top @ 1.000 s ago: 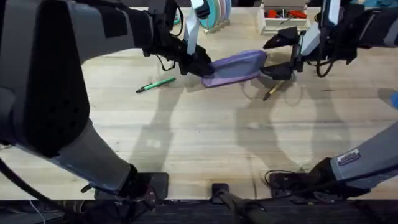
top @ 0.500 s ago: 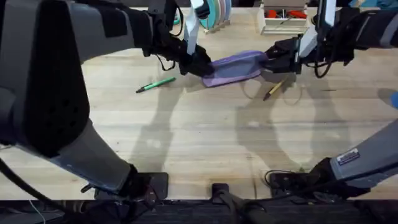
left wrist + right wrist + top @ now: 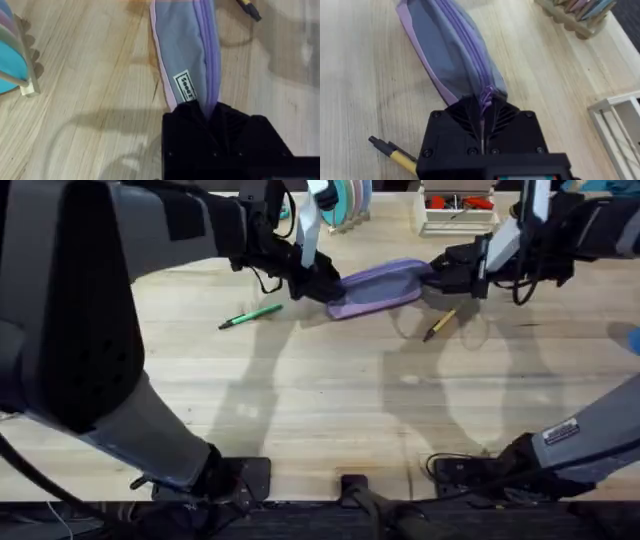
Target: Unzip the bag, pick up the pens from the table one at a time and place them inside, then zip the bag closed.
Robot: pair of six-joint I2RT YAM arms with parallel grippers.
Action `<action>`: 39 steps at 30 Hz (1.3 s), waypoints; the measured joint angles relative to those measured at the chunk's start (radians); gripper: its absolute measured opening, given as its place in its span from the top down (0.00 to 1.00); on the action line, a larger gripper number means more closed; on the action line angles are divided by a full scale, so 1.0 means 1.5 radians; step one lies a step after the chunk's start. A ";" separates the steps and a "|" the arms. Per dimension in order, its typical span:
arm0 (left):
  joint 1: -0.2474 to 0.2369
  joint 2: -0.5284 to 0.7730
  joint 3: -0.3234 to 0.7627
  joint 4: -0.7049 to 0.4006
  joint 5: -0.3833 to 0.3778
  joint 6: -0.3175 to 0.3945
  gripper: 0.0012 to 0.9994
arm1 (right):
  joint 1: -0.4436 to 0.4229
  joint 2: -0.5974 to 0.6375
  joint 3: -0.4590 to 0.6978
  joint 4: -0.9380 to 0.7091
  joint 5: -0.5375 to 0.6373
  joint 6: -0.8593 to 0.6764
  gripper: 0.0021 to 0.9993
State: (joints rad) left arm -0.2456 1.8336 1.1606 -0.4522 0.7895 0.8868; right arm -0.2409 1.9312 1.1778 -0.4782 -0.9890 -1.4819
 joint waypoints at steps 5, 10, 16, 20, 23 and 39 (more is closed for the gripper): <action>-0.005 0.000 0.000 0.004 0.001 0.000 0.96 | -0.013 -0.002 0.000 -0.001 -0.018 0.000 0.97; -0.007 0.000 0.000 0.005 0.003 0.000 0.96 | -0.020 -0.027 0.000 -0.002 -0.027 0.000 0.97; -0.007 0.000 0.000 0.005 0.008 0.000 0.96 | -0.022 -0.057 0.000 -0.005 -0.030 0.001 0.97; -0.007 0.000 0.000 0.005 0.009 0.000 0.96 | -0.022 -0.064 0.000 -0.009 -0.030 0.006 0.97; -0.007 0.000 0.000 0.005 0.009 0.000 0.96 | -0.023 -0.068 0.000 -0.011 -0.037 0.006 0.97; -0.007 0.000 0.000 0.005 0.009 0.000 0.96 | -0.031 -0.076 0.000 -0.018 -0.079 0.048 0.97</action>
State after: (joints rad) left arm -0.2565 1.8336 1.1606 -0.4454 0.8032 0.8871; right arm -0.2867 1.8171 1.1774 -0.5056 -1.1072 -1.4093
